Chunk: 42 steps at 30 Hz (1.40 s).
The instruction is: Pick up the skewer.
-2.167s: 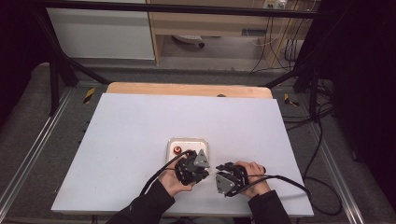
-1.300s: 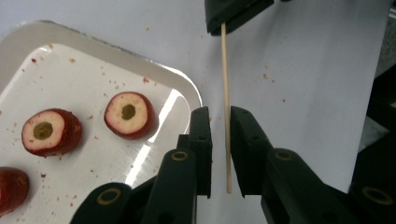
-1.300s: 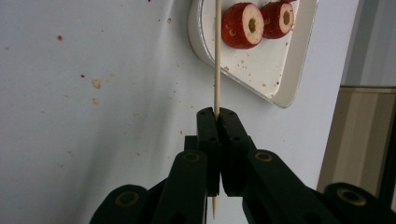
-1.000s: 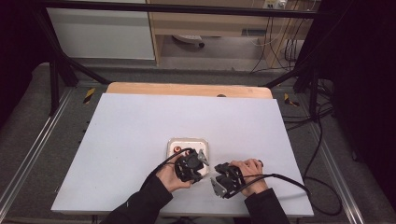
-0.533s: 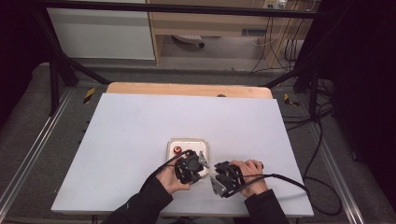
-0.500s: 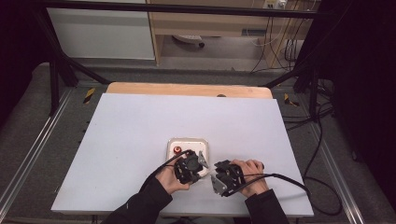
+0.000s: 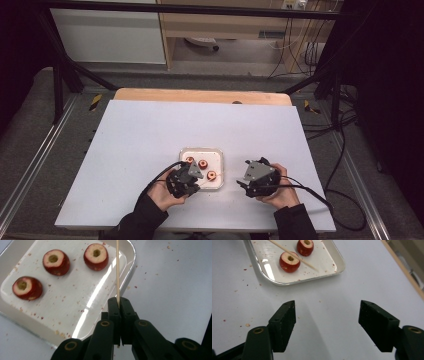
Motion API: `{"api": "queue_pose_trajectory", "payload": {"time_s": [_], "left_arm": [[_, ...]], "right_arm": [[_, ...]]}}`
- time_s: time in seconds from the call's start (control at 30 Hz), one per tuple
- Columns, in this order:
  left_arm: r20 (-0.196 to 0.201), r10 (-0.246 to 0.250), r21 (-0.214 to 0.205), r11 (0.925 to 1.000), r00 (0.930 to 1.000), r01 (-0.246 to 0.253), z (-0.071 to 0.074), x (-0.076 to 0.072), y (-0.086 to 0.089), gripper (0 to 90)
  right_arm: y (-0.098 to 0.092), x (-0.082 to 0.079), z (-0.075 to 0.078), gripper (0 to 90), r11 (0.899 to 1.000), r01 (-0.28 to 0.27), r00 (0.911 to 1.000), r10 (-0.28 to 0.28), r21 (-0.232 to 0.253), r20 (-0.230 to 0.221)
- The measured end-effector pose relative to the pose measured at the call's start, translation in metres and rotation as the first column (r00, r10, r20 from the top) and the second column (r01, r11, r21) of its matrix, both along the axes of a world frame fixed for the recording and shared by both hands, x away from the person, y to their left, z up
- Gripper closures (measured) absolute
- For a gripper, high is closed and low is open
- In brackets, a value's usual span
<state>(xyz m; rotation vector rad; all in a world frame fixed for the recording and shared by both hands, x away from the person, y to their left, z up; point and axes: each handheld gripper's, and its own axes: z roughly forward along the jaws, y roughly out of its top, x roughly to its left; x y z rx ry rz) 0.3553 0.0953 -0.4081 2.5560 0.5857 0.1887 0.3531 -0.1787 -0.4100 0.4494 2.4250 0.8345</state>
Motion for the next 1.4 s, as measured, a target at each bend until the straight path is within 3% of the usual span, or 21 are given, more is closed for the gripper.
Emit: {"api": "queue_pose_trajectory", "payload": {"time_s": [0.1,0.13,0.2,0.23,0.27,0.3,0.33,0.5,0.67,0.73,0.93,1.13,1.33,1.4], "left_arm": [[0.011,0.027,-0.038,0.9989,0.9996,-0.027,-0.001,-0.003,0.015,88.4],[0.016,0.038,-0.052,0.9979,0.9992,-0.037,-0.001,-0.004,0.020,88.4],[0.029,0.062,-0.078,0.9952,0.9976,-0.060,-0.002,-0.006,0.029,88.4],[0.039,0.074,-0.091,0.9933,0.9965,-0.071,-0.002,-0.007,0.034,88.4],[0.045,0.087,-0.107,0.9909,0.9952,-0.082,-0.002,-0.008,0.039,88.4],[0.048,0.101,-0.120,0.9882,0.9937,-0.094,-0.002,-0.009,0.043,88.4],[0.053,0.115,-0.136,0.9849,0.9919,-0.107,-0.003,-0.010,0.048,88.4],[0.073,0.171,-0.204,0.9669,0.9825,-0.153,-0.006,-0.016,0.068,88.4],[0.073,0.212,-0.270,0.9449,0.9746,-0.185,-0.010,-0.019,0.083,88.4],[0.079,0.215,-0.276,0.9429,0.9735,-0.186,-0.011,-0.020,0.086,88.4],[0.080,0.229,-0.306,0.9320,0.9702,-0.194,-0.013,-0.021,0.092,88.3],[0.095,0.245,-0.326,0.9236,0.9650,-0.202,-0.013,-0.023,0.097,88.3],[0.100,0.253,-0.331,0.9204,0.9622,-0.208,-0.016,-0.023,0.099,88.3],[0.100,0.259,-0.336,0.9176,0.9609,-0.212,-0.016,-0.024,0.100,88.3]], "right_arm": [[-0.006,0.003,-0.005,25.2,0.997,0.056,0.9962,-0.052,0.051,-0.069],[-0.006,0.003,-0.005,25.2,0.997,0.056,0.9962,-0.052,0.051,-0.069],[-0.008,0.004,-0.008,22.3,0.992,0.093,0.9899,-0.083,0.086,-0.115],[-0.009,0.005,-0.009,18.6,0.986,0.131,0.9808,-0.114,0.107,-0.159],[-0.009,0.005,-0.009,18.6,0.986,0.131,0.9808,-0.114,0.107,-0.159],[-0.008,0.007,-0.010,16.5,0.980,0.159,0.9717,-0.134,0.120,-0.195],[-0.008,0.007,-0.010,16.5,0.980,0.159,0.9717,-0.134,0.120,-0.195],[-0.005,0.010,-0.011,12.2,0.966,0.200,0.9543,-0.155,0.162,-0.256],[-0.001,0.014,-0.010,6.0,0.948,0.244,0.9308,-0.170,0.204,-0.324],[0.001,0.016,-0.008,4.3,0.944,0.259,0.9201,-0.178,0.203,-0.349],[0.016,0.022,0.001,3.4,0.940,0.268,0.9033,-0.169,0.211,-0.394],[0.033,0.028,0.007,3.4,0.948,0.252,0.9046,-0.161,0.193,-0.395],[0.047,0.033,0.011,4.3,0.949,0.264,0.8942,-0.173,0.175,-0.413],[0.051,0.033,0.012,4.5,0.953,0.255,0.8945,-0.169,0.161,-0.414]]}}
